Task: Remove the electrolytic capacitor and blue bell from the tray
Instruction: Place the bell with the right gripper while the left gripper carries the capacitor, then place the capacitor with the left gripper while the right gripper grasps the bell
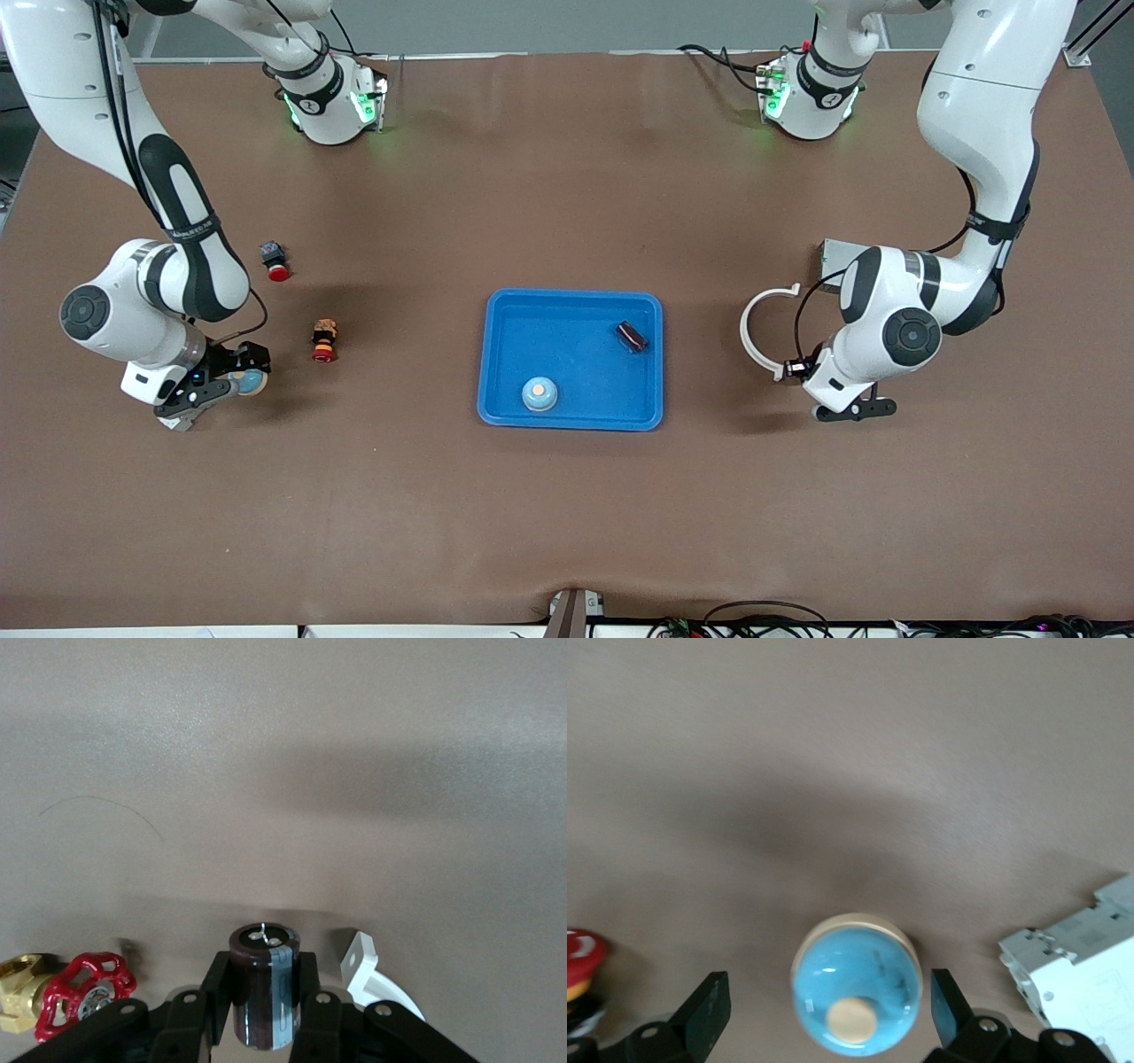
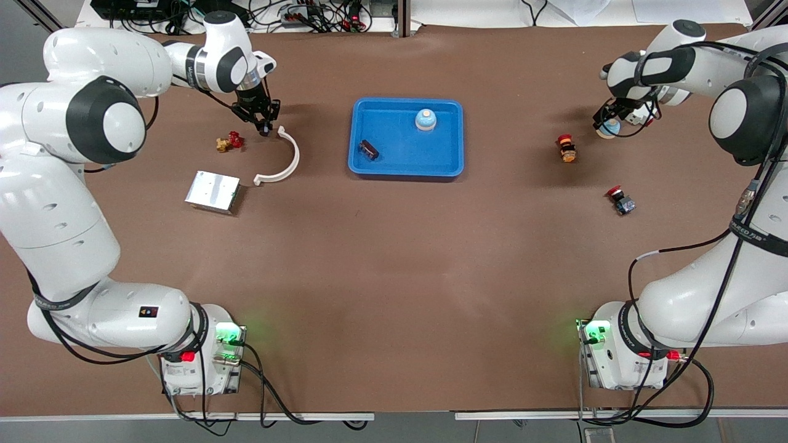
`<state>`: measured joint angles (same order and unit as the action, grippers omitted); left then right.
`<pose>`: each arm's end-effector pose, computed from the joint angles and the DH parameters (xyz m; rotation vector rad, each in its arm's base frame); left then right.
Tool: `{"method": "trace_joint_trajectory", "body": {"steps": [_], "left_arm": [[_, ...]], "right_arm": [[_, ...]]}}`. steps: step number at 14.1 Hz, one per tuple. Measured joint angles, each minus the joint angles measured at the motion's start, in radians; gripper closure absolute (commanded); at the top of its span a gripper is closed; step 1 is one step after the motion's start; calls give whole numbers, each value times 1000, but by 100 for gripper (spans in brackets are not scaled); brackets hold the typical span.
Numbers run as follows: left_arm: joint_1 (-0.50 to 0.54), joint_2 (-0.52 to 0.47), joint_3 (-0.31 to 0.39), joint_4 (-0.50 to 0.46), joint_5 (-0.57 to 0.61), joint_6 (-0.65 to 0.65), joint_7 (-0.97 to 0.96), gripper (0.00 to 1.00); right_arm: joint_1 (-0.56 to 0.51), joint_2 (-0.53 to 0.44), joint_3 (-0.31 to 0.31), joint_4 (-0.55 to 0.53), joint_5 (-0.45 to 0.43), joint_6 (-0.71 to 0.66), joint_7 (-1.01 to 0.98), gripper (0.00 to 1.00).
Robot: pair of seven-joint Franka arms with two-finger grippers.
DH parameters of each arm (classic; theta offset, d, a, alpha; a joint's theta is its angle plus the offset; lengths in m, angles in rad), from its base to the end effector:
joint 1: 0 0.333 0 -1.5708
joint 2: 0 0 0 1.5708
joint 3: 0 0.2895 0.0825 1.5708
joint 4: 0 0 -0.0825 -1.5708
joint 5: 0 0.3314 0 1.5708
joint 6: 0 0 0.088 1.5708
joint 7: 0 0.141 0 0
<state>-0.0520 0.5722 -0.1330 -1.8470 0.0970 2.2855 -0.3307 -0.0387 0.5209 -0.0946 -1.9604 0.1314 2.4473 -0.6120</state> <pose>0.5676 -0.0997 0.1887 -3.1038 -0.1456 0.1926 0.5630 -0.0722 0.1892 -3.0396 -0.5974 0.0231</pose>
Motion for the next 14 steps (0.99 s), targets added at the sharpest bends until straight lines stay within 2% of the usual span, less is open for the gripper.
{"method": "trace_joint_trajectory", "body": {"steps": [2,6,8,10,12,14], "left_arm": [[1,0,1,1,0,0,-1,97],[3,6,4,1,0,0,-1,97],[5,9,6,1,0,0,-1,96],[6,13,7,1,0,0,-1,90],[7,25,8,1,0,16,-1,89],[9,35,9,1,0,29,-1,81]], "right_arm": [[23,-40,4,69,2,-160,58,0],[160,-150,10,203,1,-445,430,0],[259,-171,14,235,2,-483,631,0],[357,-170,17,249,3,-479,829,0],[448,-166,18,263,3,-460,1005,0],[536,-145,19,309,3,-456,1167,0]]}}
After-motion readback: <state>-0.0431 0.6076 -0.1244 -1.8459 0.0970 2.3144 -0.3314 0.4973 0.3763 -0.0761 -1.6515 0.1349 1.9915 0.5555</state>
